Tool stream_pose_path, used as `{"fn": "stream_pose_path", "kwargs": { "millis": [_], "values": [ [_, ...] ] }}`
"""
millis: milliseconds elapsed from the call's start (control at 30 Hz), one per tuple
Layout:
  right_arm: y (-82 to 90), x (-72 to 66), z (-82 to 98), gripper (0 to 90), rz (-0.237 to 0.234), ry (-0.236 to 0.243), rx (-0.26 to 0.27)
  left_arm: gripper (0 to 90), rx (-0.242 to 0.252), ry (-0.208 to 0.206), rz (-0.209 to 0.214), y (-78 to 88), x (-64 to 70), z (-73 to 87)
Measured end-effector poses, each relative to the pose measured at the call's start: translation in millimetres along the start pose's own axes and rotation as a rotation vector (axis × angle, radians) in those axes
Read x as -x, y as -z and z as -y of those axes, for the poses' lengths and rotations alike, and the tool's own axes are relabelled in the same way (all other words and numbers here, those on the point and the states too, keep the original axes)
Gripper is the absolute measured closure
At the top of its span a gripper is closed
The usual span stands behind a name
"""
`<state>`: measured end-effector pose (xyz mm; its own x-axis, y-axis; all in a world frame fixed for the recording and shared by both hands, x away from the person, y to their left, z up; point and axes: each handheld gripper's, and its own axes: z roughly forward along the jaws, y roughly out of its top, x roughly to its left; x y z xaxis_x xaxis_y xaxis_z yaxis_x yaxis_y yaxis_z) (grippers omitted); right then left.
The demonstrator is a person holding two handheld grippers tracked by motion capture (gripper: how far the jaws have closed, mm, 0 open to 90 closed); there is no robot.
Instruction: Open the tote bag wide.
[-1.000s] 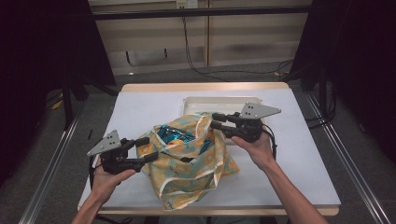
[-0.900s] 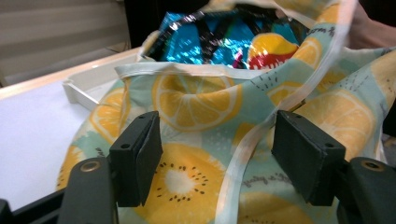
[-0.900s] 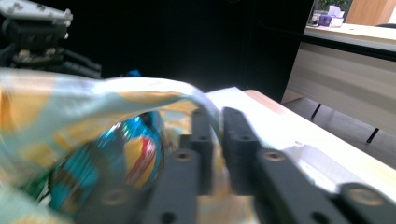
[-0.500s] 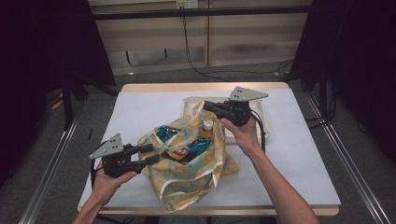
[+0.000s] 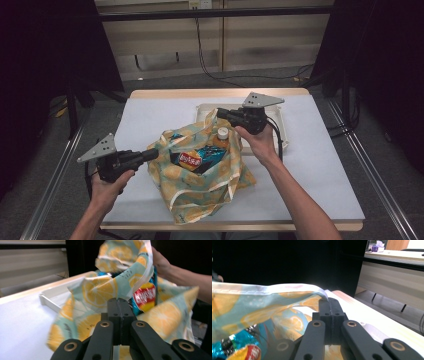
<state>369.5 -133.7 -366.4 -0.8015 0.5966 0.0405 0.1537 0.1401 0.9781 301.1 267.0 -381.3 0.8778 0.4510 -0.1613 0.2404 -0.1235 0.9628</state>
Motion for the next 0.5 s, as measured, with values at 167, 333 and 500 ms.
{"fn": "stream_pose_path", "kwargs": {
  "millis": [167, 333, 500],
  "values": [
    [0.0, 10.6, 7.2, 90.0, 0.022, -0.026, -0.011, 90.0, 0.008, 0.072, -0.083, -4.8, -23.4, -2.3],
    [-1.8, 17.5, 22.9, 90.0, 0.039, -0.044, -0.061, 90.0, -0.072, 0.174, -0.168, -7.2, -47.4, 16.6],
    [3.1, 15.0, 40.8, 90.0, 0.038, -0.041, -0.127, 90.0, -0.157, 0.210, -0.185, -7.2, -53.4, 39.1]
  ]
}}
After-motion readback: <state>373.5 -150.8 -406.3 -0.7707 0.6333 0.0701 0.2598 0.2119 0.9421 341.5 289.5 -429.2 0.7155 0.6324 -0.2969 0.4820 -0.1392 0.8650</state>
